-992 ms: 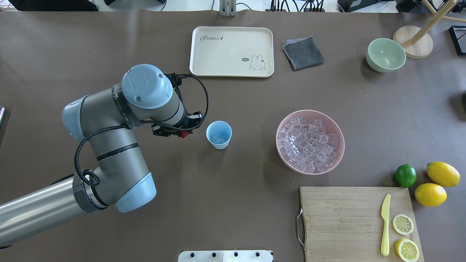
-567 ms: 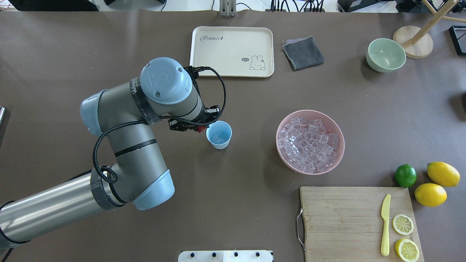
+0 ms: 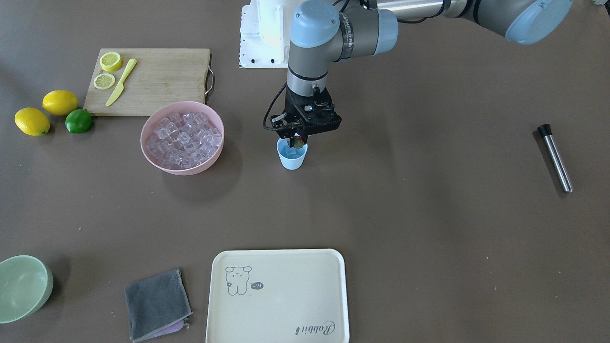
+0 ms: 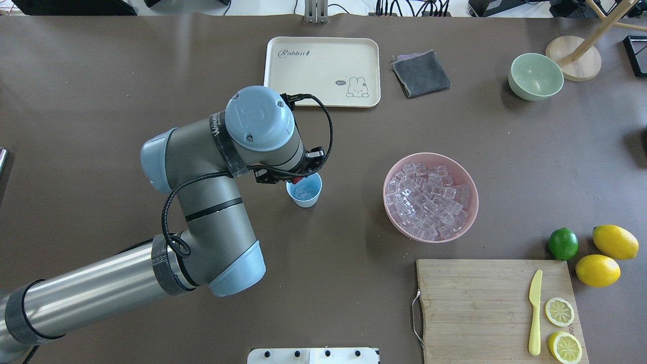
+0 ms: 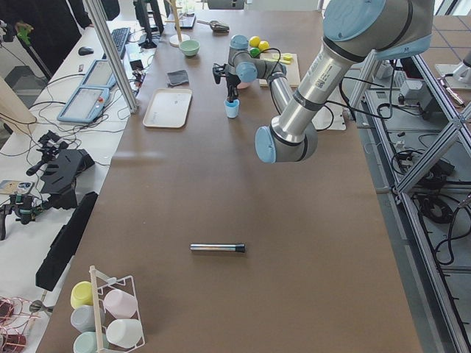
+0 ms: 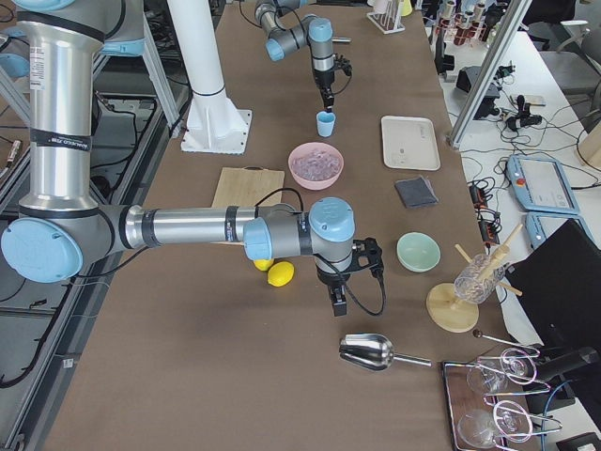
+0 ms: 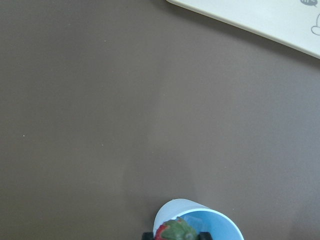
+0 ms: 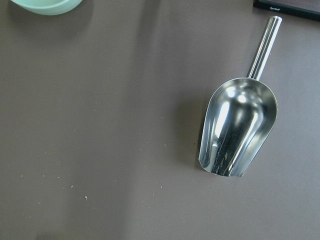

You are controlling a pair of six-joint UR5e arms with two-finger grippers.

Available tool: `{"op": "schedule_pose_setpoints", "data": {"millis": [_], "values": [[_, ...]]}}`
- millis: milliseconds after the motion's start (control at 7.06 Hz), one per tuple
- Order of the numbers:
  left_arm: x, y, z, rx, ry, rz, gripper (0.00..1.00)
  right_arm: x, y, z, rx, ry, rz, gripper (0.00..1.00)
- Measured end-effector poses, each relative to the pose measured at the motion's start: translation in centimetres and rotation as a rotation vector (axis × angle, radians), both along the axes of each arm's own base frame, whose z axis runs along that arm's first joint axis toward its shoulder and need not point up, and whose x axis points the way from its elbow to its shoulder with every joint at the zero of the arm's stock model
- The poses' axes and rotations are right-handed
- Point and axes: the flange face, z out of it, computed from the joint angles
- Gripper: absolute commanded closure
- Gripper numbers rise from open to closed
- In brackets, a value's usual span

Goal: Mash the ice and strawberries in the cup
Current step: 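Carry the strawberry with the left gripper over the light-blue cup, then open the left gripper to drop the strawberry into the cup, then draw the left arm back away from the cup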

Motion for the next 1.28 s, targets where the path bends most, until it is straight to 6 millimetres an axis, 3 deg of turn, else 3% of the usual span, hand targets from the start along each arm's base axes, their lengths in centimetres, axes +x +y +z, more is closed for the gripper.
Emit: {"op": "schedule_pose_setpoints", "data": {"millis": [283, 567, 709, 992, 1276], "values": [[0.4, 0.6, -0.1, 0.002, 0.005, 0.008, 0.02, 0.0, 0.1, -0.2, 0.004, -0.003, 0.0, 0.0], [-0.9, 0.9, -0.1, 0.012, 0.017, 0.012, 0.02, 0.0, 0.1, -0.3, 0.006, -0.002, -0.001, 0.0], [-2.2, 0.8, 1.6, 0.006, 0.004, 0.007, 0.02, 0.0, 0.1, -0.3, 0.006, -0.003, -0.002, 0.0], [-7.9, -0.3, 8.5, 0.025, -0.062, 0.055, 0.02, -0.1, 0.1, -0.3, 0.007, -0.011, -0.006, 0.0], [-15.8, -3.6, 16.6, 0.095, -0.163, 0.128, 0.02, -0.2, 0.4, -0.4, 0.008, -0.018, -0.008, 0.0]]}}
